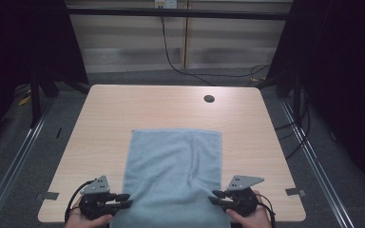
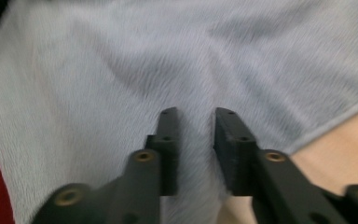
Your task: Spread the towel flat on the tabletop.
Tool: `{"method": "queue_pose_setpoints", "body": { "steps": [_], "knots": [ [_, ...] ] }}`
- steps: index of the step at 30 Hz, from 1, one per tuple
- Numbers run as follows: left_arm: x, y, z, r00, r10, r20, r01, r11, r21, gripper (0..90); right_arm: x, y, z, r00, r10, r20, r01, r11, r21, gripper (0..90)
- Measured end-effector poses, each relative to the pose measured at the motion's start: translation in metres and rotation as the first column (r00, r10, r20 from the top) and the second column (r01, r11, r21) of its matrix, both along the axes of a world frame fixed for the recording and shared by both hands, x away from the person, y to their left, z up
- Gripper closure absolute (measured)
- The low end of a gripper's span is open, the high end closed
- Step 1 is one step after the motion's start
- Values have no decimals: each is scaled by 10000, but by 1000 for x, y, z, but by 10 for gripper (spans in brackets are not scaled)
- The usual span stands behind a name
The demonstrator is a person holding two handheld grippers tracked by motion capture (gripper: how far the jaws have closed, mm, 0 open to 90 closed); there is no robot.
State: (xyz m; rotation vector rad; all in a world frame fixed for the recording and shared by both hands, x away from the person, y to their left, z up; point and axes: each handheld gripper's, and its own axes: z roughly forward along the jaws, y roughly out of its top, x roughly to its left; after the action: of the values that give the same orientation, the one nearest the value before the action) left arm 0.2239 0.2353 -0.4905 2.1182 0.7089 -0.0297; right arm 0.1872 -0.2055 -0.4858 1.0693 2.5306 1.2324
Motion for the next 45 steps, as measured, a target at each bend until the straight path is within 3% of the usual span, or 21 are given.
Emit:
{"method": "queue_pose_setpoints", "body": {
  "steps": [2,5,6,7,9,10,11,12,14,15,17,18,19,21,26,30,35,40,45],
  "knots": [
    [12,1,3,9998,160,114,-157,9996,-242,612,9,-2,3,9995,-224,213,222,9997,130,631],
    [36,-1,6,9985,509,204,-505,9986,-175,556,31,-5,5,9983,-544,199,538,9981,312,562],
    [52,-2,6,9965,780,294,-777,9969,-102,541,44,-4,5,9973,-675,287,667,9974,279,534],
    [52,-2,6,9965,780,294,-777,9969,-102,532,50,-3,6,9966,-750,338,741,9969,273,516],
    [68,-4,7,9960,858,239,-856,9963,-57,533,65,-1,5,9960,-819,344,813,9965,172,510],
    [82,-7,7,9933,1076,430,-1082,9940,130,530,73,1,4,9959,-802,417,799,9968,82,510],
    [82,-7,7,9933,1076,430,-1082,9940,130,525,73,1,4,9959,-802,417,799,9968,82,510],
    [90,-9,6,9941,1034,330,-1043,9942,255,524,87,4,2,9956,-853,385,856,9963,-46,511],
    [102,-12,4,9898,1339,480,-1353,9904,267,523,93,6,0,9953,-893,376,899,9959,-121,520],
    [109,-14,3,9911,1288,349,-1299,9910,330,523,98,8,-1,9951,-918,369,927,9954,-238,523],
    [119,-16,0,9872,1504,534,-1518,9881,233,521,108,12,-7,9953,-903,348,916,9952,-357,529],
    [124,-17,-1,9904,1292,492,-1305,9911,245,510,111,13,-9,9950,-949,311,961,9947,-371,527],
    [128,-20,-2,9873,1355,824,-1406,9883,585,507,114,14,-14,9937,-1082,305,1100,9919,-638,496],
    [129,-20,-4,9873,1396,764,-1433,9886,452,499,114,15,-16,9931,-1169,83,1172,9911,-634,484],
    [129,-25,-12,9882,1312,789,-1384,9858,952,476,110,13,-17,9928,-1196,111,1201,9910,-590,483],
    [126,-24,-14,9885,1242,868,-1319,9872,894,486,99,18,-16,9925,-1183,313,1209,9874,-1020,470],
    [113,-23,-16,9858,1193,1186,-1295,9882,824,483,93,15,-15,9930,-1180,105,1185,9891,-880,471],
    [96,-19,-15,9901,1003,980,-1080,9912,765,470,80,15,-12,9944,-1055,-33,1046,9892,-1030,475],
    [79,-16,-14,9899,872,1118,-971,9915,865,469,65,13,-11,9952,-926,-331,896,9925,-829,475]
  ]
}}
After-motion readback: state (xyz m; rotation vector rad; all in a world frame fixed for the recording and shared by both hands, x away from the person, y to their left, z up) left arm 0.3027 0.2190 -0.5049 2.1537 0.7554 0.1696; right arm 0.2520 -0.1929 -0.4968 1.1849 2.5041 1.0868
